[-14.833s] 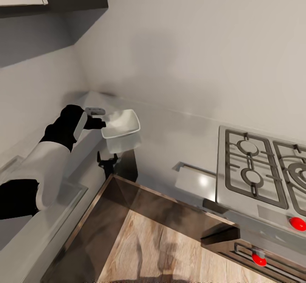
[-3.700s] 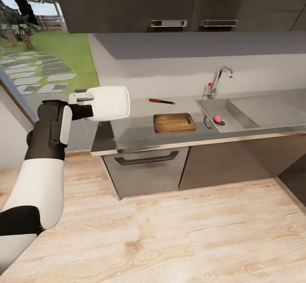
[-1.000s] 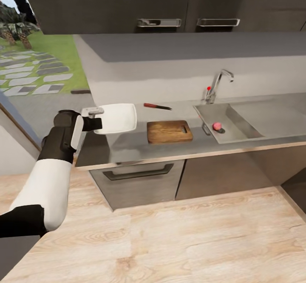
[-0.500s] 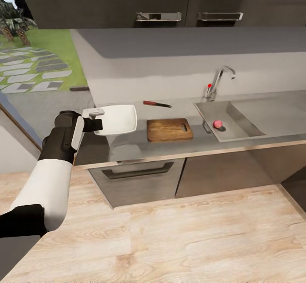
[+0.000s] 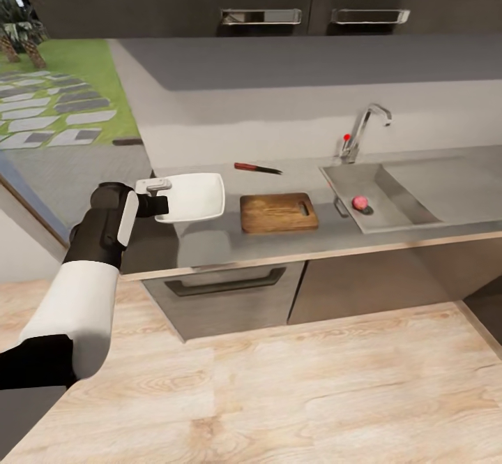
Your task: In the kitchen, take the Vidalia onion out of the sink, dice it on the chopping board with the paring knife, put the diced onion into the bowl on the countertop, then place both the paring knife and the chopping board into the sink.
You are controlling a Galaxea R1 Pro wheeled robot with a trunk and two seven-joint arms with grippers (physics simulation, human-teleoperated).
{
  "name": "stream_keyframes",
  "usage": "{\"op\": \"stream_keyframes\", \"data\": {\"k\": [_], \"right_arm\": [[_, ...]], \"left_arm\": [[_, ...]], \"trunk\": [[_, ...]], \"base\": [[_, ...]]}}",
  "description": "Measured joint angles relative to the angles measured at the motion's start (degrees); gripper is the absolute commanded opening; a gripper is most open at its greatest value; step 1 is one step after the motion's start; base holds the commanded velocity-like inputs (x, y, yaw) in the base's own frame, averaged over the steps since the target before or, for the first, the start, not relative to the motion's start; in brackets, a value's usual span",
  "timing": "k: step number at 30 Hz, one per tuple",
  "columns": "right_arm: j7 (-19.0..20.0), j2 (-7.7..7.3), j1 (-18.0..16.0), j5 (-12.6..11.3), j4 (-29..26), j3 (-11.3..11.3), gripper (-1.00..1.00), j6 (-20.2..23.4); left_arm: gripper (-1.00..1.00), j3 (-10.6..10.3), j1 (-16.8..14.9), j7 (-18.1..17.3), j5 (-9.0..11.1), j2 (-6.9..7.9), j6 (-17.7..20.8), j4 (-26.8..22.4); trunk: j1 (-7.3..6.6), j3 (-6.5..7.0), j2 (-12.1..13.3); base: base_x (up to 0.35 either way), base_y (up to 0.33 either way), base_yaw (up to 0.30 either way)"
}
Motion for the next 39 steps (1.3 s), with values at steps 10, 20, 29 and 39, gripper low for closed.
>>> {"op": "stream_keyframes", "data": {"k": [10,20,29,39], "right_arm": [[0.0,0.0,0.0,0.0,0.02,0.0,1.0,0.0],[0.0,0.0,0.0,0.0,0.05,0.0,1.0,0.01],[0.0,0.07,0.0,0.0,0.09,0.0,1.0,0.0],[0.0,0.0,0.0,0.0,0.09,0.0,1.0,0.0]], "left_arm": [[-1.0,0.0,0.0,-0.01,-0.05,0.08,0.0,1.02],[-1.0,0.03,-0.01,0.03,-0.07,0.15,0.01,1.1],[-1.0,0.01,0.0,-0.03,-0.05,0.25,0.0,1.42],[-1.0,0.0,0.0,0.01,-0.06,0.26,0.0,1.64]], "trunk": [[0.01,-0.72,0.0],[0.02,-0.8,0.0],[0.02,-0.8,0.0],[0.02,-1.12,0.0]], "base": [[0.197,0.0,0.0],[0.017,0.197,0.0],[0.0,0.19,0.0],[0.0,0.006,0.0]]}}
